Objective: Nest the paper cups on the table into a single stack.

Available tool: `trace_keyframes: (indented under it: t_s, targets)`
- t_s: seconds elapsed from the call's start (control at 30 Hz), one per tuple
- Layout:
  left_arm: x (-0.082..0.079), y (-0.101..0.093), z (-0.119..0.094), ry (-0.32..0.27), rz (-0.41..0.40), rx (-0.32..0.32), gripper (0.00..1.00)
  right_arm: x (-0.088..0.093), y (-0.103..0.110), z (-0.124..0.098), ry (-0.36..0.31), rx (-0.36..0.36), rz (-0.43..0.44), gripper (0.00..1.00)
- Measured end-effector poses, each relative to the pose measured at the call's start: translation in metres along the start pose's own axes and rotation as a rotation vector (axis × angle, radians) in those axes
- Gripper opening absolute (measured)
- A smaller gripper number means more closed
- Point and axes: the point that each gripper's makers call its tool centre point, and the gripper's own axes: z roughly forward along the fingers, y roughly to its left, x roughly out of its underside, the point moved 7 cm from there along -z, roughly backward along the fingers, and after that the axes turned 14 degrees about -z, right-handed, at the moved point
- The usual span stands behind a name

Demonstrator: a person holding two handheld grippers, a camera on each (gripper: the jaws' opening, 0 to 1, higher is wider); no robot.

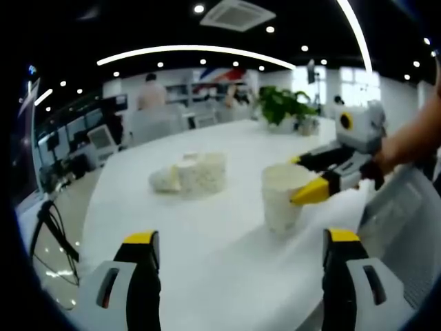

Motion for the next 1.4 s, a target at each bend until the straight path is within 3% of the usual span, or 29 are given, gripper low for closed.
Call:
trace_keyframes:
  t_s: [0.57, 0.93, 1.1, 1.17, 1.4]
  targets:
    - [0.001, -0.001, 0.001, 0.006, 0.005, 0.007, 0.99, -0.028, -0.023, -0.022, -0.062, 0.034, -0.004, 0.72]
    - [-0.001, -0.001, 0.001, -0.005, -0.007, 0.013, 0.99, -0.018, -0.049, -0.052, -0.089, 0.143, 0.061, 0.82]
    - [-0.002, -0.001, 0.001, -0.014, -0.014, 0.010, 0.99, -0.009, -0.052, -0.066, -0.099, 0.176, 0.085, 0.95]
    - [-0.004, 0.001, 0.000, -0.025, -0.008, 0.001, 0.99, -0.002, -0.054, -0.075, -0.092, 0.220, 0.110, 1.00]
    - [-0.009, 0.002, -0.002, -0.056, -0.024, -0.010, 0.99, 0.013, -0.052, -0.093, -0.066, 0.270, 0.121, 1.00]
